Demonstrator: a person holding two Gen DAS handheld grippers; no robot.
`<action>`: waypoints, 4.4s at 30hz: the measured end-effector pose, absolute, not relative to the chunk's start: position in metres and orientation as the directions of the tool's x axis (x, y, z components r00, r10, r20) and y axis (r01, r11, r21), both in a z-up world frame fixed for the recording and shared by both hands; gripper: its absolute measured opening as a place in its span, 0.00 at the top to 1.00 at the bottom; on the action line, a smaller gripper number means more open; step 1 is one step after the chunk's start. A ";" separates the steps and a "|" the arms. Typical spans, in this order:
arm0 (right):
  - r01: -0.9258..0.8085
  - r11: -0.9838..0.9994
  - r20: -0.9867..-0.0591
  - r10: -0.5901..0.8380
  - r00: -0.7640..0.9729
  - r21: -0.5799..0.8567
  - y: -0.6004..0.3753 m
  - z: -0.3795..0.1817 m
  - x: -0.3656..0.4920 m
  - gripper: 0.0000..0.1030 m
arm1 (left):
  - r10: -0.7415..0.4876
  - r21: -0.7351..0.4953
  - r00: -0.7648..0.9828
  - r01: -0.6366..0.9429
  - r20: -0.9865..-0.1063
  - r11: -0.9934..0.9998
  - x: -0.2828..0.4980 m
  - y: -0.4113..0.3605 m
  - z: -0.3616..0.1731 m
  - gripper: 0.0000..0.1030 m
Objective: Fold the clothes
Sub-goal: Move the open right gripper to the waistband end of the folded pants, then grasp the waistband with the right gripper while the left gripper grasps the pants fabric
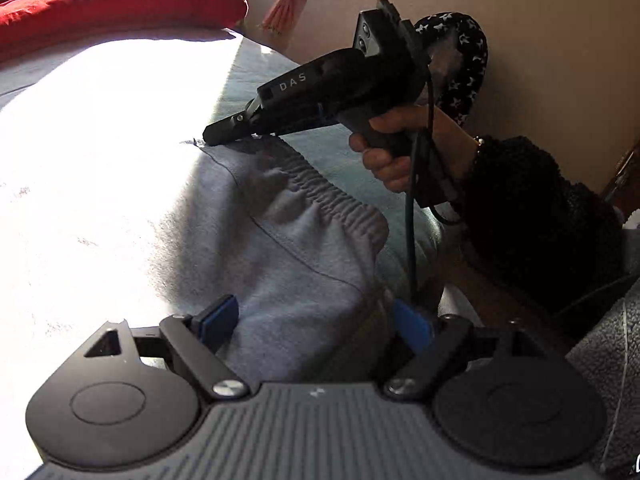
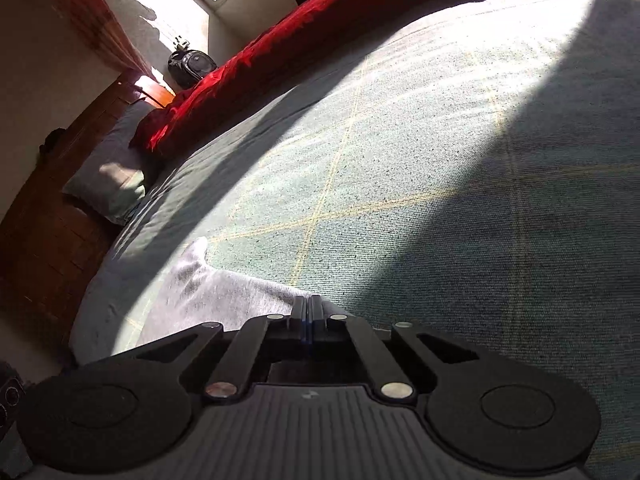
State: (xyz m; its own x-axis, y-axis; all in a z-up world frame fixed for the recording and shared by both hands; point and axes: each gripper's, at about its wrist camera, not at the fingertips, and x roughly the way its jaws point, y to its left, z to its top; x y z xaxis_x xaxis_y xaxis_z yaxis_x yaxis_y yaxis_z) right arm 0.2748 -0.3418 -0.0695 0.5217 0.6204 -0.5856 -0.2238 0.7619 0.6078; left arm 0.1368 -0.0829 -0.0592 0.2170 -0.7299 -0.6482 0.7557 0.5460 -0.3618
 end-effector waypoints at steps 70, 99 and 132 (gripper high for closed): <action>-0.252 0.920 -0.604 0.388 0.696 0.301 -0.279 -0.054 0.079 0.12 | -0.508 -0.267 0.560 0.458 -0.654 0.848 0.193 -0.065 -0.054 0.13; -0.033 0.847 -0.602 0.404 0.689 0.531 -0.342 -0.075 0.093 0.10 | -0.715 -0.768 0.409 0.051 -0.567 0.639 0.253 0.120 -0.113 0.14; 0.000 0.577 -0.469 0.662 0.585 0.816 -0.385 -0.103 0.163 0.07 | -0.714 -0.687 0.288 0.206 -0.638 0.697 0.282 0.085 -0.120 0.62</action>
State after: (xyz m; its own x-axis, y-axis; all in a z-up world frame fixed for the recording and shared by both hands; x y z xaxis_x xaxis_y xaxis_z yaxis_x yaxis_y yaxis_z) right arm 0.1627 -0.3851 -0.1032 0.5847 0.6623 -0.4686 0.0002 0.5775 0.8164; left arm 0.2825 0.0851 -0.1205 0.2878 -0.7141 -0.6381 0.2063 0.6969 -0.6868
